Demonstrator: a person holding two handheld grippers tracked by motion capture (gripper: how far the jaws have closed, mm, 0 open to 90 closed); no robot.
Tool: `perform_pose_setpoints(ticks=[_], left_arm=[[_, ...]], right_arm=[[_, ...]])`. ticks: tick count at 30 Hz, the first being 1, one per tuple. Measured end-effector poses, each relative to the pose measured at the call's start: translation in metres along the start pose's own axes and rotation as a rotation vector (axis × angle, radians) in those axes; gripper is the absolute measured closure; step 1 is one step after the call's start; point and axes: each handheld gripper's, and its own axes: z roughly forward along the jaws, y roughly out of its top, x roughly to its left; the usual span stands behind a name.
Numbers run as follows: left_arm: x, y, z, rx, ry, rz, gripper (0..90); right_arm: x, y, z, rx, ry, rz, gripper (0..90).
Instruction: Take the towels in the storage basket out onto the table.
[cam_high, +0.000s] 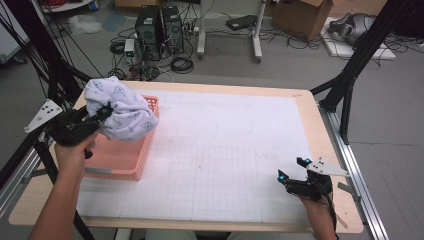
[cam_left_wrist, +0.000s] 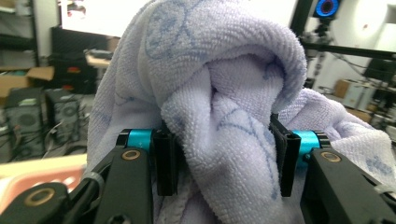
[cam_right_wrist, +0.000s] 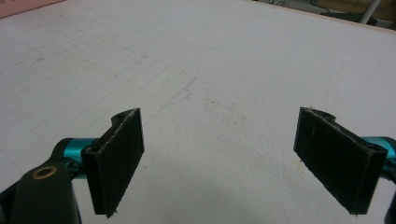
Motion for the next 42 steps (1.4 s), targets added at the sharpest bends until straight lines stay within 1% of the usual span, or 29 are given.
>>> perform_pose_setpoints(ticks=[1,2,4,7,10,12,15,16,19,22,23,25,30,32,37,41,42], left_arm=[[-0.007,0.003,0.003,-0.009,-0.023,0.01,55.4],[-0.007,0.003,0.003,-0.009,-0.023,0.01,55.4],[-0.013,0.006,0.006,-0.021,-0.048,0.014,55.4],[-0.024,0.011,0.01,-0.023,-0.089,0.038,55.4],[-0.037,0.014,0.017,-0.034,-0.135,0.05,55.3],[-0.046,0.015,0.023,-0.039,-0.172,0.051,55.3],[-0.063,0.015,0.035,-0.033,-0.221,0.053,55.2],[-0.07,0.014,0.04,-0.024,-0.242,0.057,55.2],[-0.086,0.01,0.053,-0.013,-0.284,0.059,55.1],[-0.102,0.004,0.067,0.012,-0.32,0.066,55.1],[-0.107,0.001,0.071,0.018,-0.33,0.062,55.1],[-0.116,-0.004,0.08,0.033,-0.348,0.059,55.0],[-0.139,-0.02,0.1,0.078,-0.381,0.078,54.8],[-0.147,-0.028,0.108,0.098,-0.398,0.076,54.8],[-0.166,-0.053,0.129,0.156,-0.407,0.081,54.8],[-0.178,-0.076,0.146,0.213,-0.403,0.078,54.8],[-0.18,-0.081,0.149,0.227,-0.408,0.077,54.8]], right_arm=[[0.0,0.0,0.0,-0.001,-0.001,-0.001,14.8],[0.0,0.0,0.0,0.0,0.0,0.001,14.8],[0.0,0.0,0.0,-0.001,-0.001,0.0,14.8],[0.0,0.0,0.0,-0.001,0.0,0.003,14.8],[0.0,0.0,0.0,-0.001,0.001,0.003,14.8],[0.0,0.0,0.0,-0.002,0.001,0.001,14.7],[0.001,0.001,0.0,-0.002,0.002,-0.001,14.8],[0.0,0.001,0.0,-0.004,0.002,-0.002,14.8],[0.0,0.001,0.0,-0.003,0.003,0.003,14.8],[0.0,0.001,0.0,-0.005,0.004,0.005,14.8],[0.0,0.0,0.0,-0.007,0.003,0.001,14.8],[0.0,0.0,0.0,-0.008,0.004,-0.001,14.8],[0.0,0.0,0.0,-0.005,0.009,0.003,14.8],[0.0,0.0,0.0,-0.005,0.009,0.0,14.8],[-0.001,0.0,0.001,-0.001,0.009,0.004,14.8],[-0.002,-0.001,0.001,-0.002,0.011,0.002,14.8],[-0.002,-0.001,0.001,-0.002,0.012,0.004,14.8]])
